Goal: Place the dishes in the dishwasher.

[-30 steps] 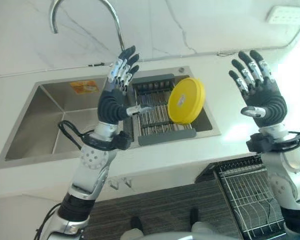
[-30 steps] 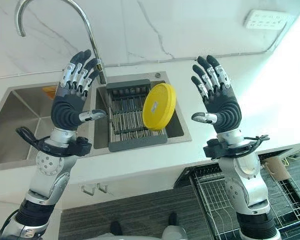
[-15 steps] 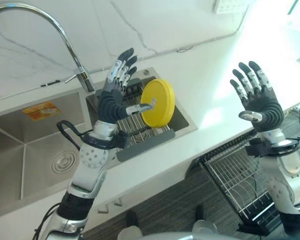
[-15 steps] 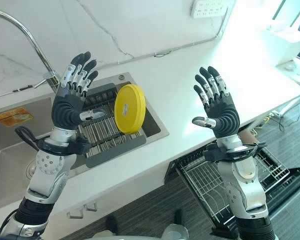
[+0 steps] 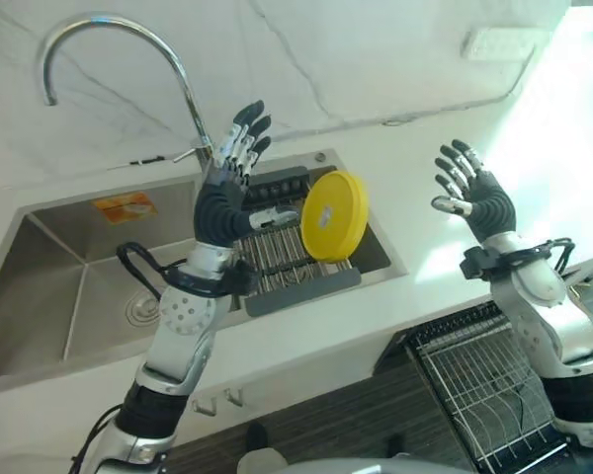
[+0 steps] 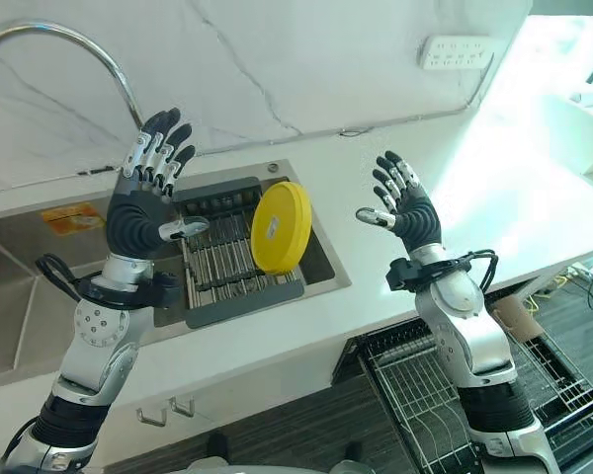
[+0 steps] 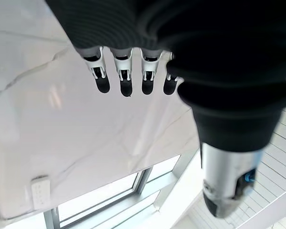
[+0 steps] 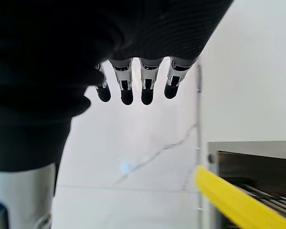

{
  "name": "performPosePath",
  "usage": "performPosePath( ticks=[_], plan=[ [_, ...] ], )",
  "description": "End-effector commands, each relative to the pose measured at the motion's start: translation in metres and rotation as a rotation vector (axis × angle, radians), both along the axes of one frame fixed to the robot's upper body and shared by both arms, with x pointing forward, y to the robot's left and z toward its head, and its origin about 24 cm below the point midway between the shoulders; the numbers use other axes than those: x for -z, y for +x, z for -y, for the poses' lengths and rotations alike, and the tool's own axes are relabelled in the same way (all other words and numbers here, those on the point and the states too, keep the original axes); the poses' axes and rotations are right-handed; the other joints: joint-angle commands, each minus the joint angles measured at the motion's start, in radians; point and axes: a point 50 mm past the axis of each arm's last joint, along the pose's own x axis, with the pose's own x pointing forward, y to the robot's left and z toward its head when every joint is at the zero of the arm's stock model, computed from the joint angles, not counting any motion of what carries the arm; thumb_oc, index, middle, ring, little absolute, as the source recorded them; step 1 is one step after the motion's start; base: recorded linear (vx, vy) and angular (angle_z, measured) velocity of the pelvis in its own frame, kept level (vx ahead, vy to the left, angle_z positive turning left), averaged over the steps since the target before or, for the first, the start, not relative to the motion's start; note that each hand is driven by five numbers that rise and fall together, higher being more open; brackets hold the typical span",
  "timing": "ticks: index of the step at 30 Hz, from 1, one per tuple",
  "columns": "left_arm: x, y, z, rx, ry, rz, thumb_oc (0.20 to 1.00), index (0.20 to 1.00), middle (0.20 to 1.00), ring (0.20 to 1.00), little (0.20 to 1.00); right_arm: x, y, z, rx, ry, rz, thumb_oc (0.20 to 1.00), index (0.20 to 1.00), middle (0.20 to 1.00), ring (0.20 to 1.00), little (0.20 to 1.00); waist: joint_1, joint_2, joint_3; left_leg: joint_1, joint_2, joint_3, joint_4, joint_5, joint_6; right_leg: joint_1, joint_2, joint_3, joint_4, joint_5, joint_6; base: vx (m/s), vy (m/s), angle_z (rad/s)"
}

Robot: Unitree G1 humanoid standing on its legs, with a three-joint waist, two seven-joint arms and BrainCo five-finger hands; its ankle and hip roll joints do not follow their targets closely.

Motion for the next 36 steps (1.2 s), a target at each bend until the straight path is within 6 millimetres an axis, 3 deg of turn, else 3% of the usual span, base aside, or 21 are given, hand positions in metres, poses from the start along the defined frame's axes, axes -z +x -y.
performPosePath(
  ticks=[1,17,36],
  plan=[
    [-0.020,0.001,0.001,0.027,0.010,0.097,1.000,1.000,1.000,1.000,1.000,-0.039,0.009,-0.001,0.005,0.004,0.129,1.000,1.000,1.000,1.000,1.000,0.012,-0.001,-0.005,0.061,0.020,0.015,0.002,-0.099,-0.015,0.030,-0.017,0.005,0.000,-0.091,0.006,0.02,-0.022,0.17],
    [-0.019,0.008,0.001,0.024,0.010,0.069,1.000,1.000,1.000,1.000,1.000,-0.007,0.041,-0.007,0.035,0.059,-0.102,1.000,1.000,1.000,1.000,1.000,0.052,-0.001,-0.019,0.064,0.016,-0.018,0.002,-0.097,-0.018,0.055,-0.021,-0.027,0.000,-0.096,-0.001,0.01,-0.005,0.06],
    [-0.019,0.012,0.002,0.032,0.003,0.048,1.000,1.000,1.000,1.000,1.000,0.000,0.051,-0.024,-0.049,0.099,-0.206,1.000,1.000,1.000,1.000,1.000,0.069,-0.004,-0.016,0.072,0.013,-0.024,0.002,-0.097,-0.020,0.065,-0.022,-0.042,0.000,-0.096,-0.003,0.00,0.003,0.03]
  ],
)
